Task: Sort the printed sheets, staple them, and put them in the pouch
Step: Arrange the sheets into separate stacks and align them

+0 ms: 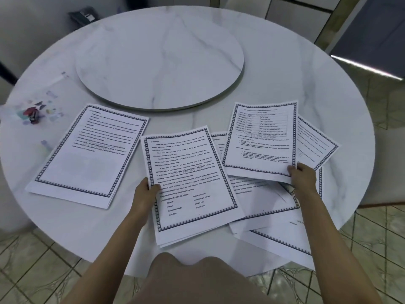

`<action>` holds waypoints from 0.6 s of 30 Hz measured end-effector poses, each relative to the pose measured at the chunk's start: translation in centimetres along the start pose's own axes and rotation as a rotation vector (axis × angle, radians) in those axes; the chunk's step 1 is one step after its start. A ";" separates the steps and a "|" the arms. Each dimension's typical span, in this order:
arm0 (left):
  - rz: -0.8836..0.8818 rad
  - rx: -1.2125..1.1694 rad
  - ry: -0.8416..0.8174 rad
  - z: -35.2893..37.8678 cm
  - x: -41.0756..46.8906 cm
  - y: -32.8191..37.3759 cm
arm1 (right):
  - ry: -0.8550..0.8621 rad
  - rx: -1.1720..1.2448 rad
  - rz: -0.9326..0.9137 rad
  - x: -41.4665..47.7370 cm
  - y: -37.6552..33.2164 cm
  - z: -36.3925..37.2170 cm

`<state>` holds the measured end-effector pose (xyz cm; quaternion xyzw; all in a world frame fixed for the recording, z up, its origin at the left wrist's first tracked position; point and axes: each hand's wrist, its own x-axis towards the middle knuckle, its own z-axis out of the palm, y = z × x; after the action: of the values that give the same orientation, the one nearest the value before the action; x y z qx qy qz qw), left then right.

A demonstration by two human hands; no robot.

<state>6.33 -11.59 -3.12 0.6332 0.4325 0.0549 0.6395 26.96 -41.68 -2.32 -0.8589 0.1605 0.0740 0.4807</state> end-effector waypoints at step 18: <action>-0.012 0.047 -0.017 -0.1 0.2 0.1 | 0.143 0.346 0.137 -1.7 1.3 2.1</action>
<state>6.42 -11.35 -3.12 0.6460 0.4319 0.0352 0.6284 24.99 -40.16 -3.97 -0.7534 0.2629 0.0166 0.6025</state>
